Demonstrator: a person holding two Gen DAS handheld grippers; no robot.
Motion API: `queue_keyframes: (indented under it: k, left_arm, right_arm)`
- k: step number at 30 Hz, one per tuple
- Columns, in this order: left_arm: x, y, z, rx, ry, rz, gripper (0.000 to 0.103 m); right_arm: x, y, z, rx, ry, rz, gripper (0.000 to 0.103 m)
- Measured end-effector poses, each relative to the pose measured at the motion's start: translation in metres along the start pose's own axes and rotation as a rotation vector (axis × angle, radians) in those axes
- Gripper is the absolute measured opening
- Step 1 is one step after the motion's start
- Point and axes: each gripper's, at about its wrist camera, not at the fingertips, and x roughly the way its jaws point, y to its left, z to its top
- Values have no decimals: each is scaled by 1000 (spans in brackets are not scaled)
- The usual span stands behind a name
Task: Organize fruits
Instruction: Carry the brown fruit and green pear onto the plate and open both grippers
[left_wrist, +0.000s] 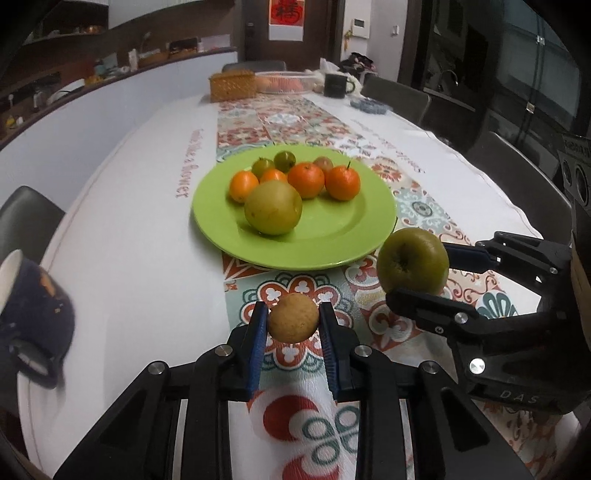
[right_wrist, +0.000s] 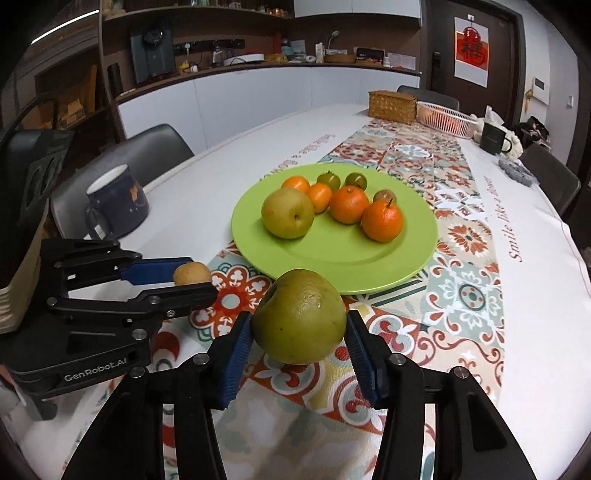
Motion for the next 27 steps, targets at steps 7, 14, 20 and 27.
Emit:
queue_keyframes:
  k: [7, 14, 20, 27]
  left_arm:
    - [-37, -10, -3, -15, -46, 35, 28]
    - [-66, -21, -4, -15, -91, 61, 28]
    - [-85, -32, -2, -21, -124, 70, 28]
    - [-100, -45, 4, -18, -168, 80, 28]
  right_arm:
    - [-29, 1, -2, 38, -36, -5, 51]
    - [-54, 2, -6, 53, -64, -7, 51]
    - [-74, 0, -5, 43, -95, -17, 51]
    - [-96, -7, 1, 30, -139, -32, 51]
